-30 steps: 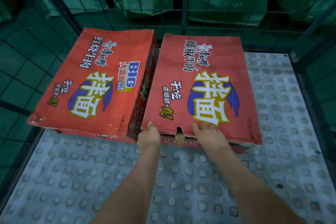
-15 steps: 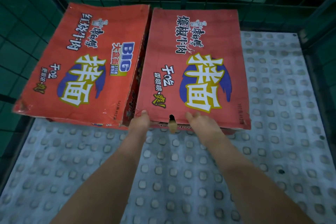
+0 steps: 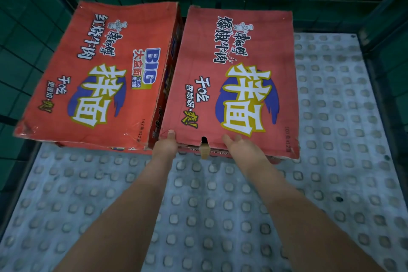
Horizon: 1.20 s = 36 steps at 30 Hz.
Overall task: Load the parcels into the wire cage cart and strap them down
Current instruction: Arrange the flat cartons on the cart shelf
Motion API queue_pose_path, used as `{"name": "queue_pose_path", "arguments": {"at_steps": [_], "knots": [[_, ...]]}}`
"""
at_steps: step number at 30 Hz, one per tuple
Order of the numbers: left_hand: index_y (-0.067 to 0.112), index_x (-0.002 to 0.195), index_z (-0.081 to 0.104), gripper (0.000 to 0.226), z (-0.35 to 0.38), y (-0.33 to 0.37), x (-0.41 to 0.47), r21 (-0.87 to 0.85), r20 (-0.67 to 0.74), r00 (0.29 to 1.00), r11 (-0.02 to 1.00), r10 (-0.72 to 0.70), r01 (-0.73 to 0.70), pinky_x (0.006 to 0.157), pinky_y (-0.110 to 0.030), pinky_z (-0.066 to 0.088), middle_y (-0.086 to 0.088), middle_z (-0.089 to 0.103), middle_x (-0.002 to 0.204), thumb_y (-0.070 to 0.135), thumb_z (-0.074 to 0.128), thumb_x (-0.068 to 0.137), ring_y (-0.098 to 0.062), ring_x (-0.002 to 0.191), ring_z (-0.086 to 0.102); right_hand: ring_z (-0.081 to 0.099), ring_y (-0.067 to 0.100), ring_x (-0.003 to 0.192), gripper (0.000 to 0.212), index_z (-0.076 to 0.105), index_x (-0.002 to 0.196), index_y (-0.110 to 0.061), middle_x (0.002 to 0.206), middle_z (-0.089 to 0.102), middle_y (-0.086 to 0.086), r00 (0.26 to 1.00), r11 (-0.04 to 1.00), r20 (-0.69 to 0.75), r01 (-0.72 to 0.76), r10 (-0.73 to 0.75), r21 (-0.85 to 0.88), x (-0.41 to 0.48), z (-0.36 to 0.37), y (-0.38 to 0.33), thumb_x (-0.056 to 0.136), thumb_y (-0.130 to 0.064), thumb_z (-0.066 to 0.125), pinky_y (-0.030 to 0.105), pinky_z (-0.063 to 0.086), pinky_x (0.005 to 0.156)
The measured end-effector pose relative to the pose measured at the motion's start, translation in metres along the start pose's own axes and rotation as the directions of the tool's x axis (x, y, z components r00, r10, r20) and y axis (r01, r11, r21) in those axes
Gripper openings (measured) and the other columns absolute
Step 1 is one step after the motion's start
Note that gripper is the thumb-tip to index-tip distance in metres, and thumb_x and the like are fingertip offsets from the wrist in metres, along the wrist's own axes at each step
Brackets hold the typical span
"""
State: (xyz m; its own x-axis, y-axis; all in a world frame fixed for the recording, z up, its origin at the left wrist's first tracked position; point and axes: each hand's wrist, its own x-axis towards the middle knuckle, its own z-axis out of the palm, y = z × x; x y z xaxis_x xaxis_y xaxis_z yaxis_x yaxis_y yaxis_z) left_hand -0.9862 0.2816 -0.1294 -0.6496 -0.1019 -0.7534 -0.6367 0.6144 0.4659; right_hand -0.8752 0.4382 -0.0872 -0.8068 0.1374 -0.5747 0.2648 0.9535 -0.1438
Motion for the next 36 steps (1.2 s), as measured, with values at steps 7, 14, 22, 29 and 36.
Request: {"name": "queue_pose_path", "arguments": {"at_steps": [7,14,22,29,36], "knots": [[0.000,0.125,0.058,0.060,-0.006,0.009,-0.029,0.197,0.120,0.993,0.980,0.010,-0.033,0.047,-0.023,0.039,-0.010,0.060,0.126,0.041,0.020,0.103,-0.024,0.106,0.058,0.052,0.035,0.110,0.060,0.025,0.141,-0.010,0.131,0.037,0.018,0.998,0.984,0.048,-0.049,0.041,0.173,-0.011,-0.001,0.005,0.088,0.006,0.048,0.038,0.043,0.080],[0.003,0.130,0.048,0.039,-0.017,0.067,-0.090,0.152,0.190,0.976,0.979,0.103,-0.133,0.063,-0.020,0.047,-0.010,0.056,0.110,0.029,0.036,0.102,-0.030,0.102,0.061,0.050,0.034,0.115,0.057,0.027,0.142,-0.011,0.125,0.046,0.016,0.992,0.981,-0.013,-0.119,0.123,0.154,-0.041,-0.038,0.022,0.090,0.001,0.045,0.038,0.043,0.089],[-0.001,0.133,0.047,0.051,-0.040,0.118,-0.179,0.139,0.293,0.927,0.948,0.236,-0.285,0.040,-0.019,0.039,-0.012,0.056,0.131,0.033,0.021,0.104,-0.020,0.094,0.056,0.053,0.034,0.114,0.042,0.042,0.130,-0.005,0.125,0.051,0.019,0.973,0.954,-0.067,-0.200,0.220,0.226,-0.103,-0.106,0.021,0.089,0.003,0.040,0.035,0.044,0.088],[0.003,0.117,0.054,0.031,-0.092,0.132,-0.256,0.071,0.387,0.885,0.949,0.259,-0.308,0.028,-0.012,0.035,-0.015,0.055,0.113,0.015,0.029,0.104,-0.013,0.066,0.048,0.058,0.026,0.104,0.033,0.060,0.118,-0.008,0.114,0.061,0.012,0.927,0.805,-0.120,-0.238,0.355,0.543,-0.171,-0.137,-0.009,0.088,-0.003,0.046,0.029,0.045,0.086],[0.012,0.104,0.045,0.012,-0.121,0.126,-0.326,0.164,0.462,0.847,0.912,0.265,-0.375,0.036,-0.016,0.038,0.001,0.062,0.074,0.014,0.033,0.102,-0.006,0.057,0.057,0.058,0.027,0.107,0.025,0.065,0.109,-0.006,0.112,0.066,0.013,0.802,0.545,-0.165,-0.223,0.573,0.809,-0.257,-0.167,-0.040,0.087,-0.006,0.053,0.026,0.041,0.086]]}}
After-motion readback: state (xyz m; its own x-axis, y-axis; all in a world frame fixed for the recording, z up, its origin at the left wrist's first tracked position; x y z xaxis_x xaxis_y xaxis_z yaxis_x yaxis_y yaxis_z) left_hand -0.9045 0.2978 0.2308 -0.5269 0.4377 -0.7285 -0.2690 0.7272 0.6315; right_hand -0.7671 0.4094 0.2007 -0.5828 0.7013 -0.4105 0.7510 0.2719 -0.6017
